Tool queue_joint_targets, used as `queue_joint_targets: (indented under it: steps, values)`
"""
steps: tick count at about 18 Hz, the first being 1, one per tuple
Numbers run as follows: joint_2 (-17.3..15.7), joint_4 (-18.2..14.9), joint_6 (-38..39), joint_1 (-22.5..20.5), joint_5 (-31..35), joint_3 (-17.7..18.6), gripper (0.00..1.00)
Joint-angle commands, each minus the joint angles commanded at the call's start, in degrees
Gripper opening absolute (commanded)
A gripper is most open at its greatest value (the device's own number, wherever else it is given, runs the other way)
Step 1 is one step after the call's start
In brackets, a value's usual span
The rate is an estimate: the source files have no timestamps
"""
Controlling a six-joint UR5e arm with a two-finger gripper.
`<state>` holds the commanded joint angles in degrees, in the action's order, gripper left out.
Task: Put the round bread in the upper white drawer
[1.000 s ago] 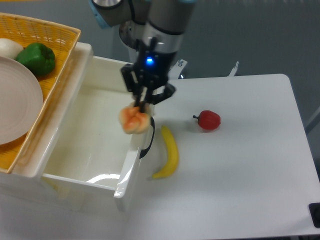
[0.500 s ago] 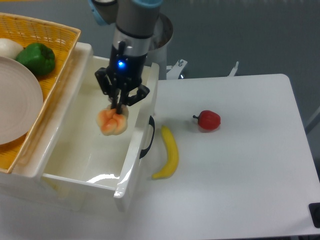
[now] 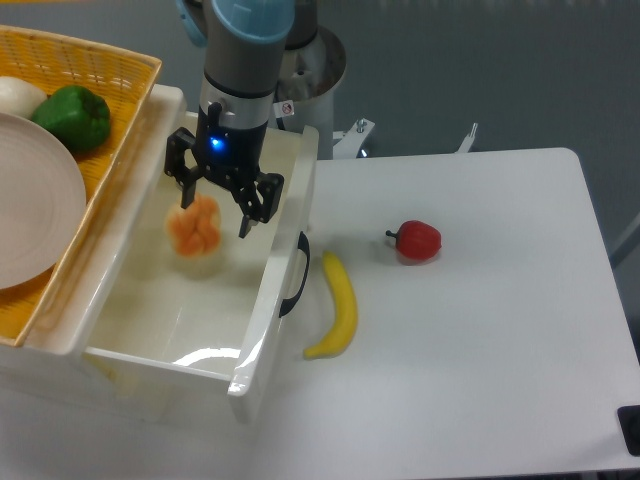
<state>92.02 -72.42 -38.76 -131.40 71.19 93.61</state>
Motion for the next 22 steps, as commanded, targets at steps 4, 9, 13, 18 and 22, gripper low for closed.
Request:
queue_joint_targets:
  steps: [4, 9, 13, 18, 22]
  values:
    - [1.4, -0.09, -0.35, -0.7, 0.7, -2.28, 1.0]
    - [2.2, 0.17, -2.27, -6.14, 2.55, -5.36, 1.0]
    - [4.92, 0.17, -10.54, -11.41, 0.53, -8.96, 1.0]
    - [6.94, -0.26, -22.73, -16.77, 1.14, -9.76, 1.0]
    - [8.35, -0.26, -31.0, -20.91, 2.63, -9.94, 1.0]
